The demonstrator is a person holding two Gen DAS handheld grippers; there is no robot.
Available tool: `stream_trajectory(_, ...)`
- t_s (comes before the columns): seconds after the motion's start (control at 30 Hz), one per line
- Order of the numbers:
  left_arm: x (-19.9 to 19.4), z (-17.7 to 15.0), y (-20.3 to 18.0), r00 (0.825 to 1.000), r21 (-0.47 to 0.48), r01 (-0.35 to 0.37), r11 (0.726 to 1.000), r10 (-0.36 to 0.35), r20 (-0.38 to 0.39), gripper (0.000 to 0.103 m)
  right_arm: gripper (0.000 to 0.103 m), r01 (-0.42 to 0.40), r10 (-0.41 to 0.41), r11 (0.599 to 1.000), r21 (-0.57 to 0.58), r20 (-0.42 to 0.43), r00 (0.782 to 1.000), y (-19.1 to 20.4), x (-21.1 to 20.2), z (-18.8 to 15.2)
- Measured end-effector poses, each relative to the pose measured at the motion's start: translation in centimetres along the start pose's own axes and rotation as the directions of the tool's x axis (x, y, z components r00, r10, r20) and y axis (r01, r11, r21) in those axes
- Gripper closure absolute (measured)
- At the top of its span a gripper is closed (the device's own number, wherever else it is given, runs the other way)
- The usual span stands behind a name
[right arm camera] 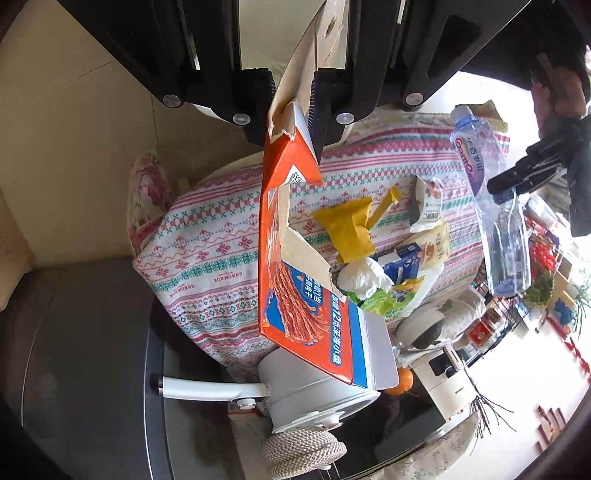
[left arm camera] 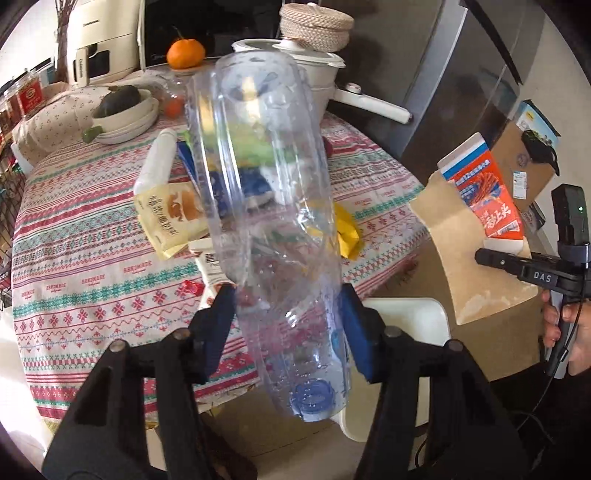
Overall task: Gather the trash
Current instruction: 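Release carton into bin with right tool while left tool drops bottle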
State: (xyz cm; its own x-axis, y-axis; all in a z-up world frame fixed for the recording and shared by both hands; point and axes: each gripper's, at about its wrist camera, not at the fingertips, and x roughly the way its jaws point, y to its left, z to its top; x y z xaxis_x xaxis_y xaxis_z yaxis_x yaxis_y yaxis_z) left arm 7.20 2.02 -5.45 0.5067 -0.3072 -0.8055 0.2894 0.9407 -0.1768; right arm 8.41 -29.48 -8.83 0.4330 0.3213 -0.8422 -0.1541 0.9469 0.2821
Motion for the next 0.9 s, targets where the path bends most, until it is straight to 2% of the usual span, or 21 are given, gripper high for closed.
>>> stream_trajectory(0.07,0.3,-0.3,-1.1,1.0,0.027,0.018,0.999,-0.018,-0.009,0.045,0.089,0.004,-0.005,1.0,-0.01,-0.015,1.0,-0.4,0.1,-1.1)
stream_trajectory(0.17,1.7,-0.9,-2.7,0.995,0.04,0.069,0.997,-0.066,-0.071,0.045,0.089,0.016,-0.017,1.0,-0.017,-0.046,0.999,-1.1,0.6,-2.5)
stream_trajectory(0.5,5.5,-3.5,-8.6,0.973,0.146,0.162,0.976,-0.134,-0.189,0.046,0.089,0.03,-0.032,0.999,-0.019,-0.095,0.995,-3.0,1.0,-5.2)
stream_trajectory(0.77,8.9,-5.7,-12.6,0.958,0.241,0.199,0.95,-0.136,-0.253,0.044,0.089,0.033,-0.037,0.999,-0.027,-0.148,0.988,-3.7,1.7,-6.8)
stream_trajectory(0.9,9.9,-6.3,-13.6,0.955,0.289,0.191,0.938,-0.109,-0.277,0.04,0.089,0.04,-0.043,0.999,-0.026,-0.164,0.986,-4.2,2.0,-7.2)
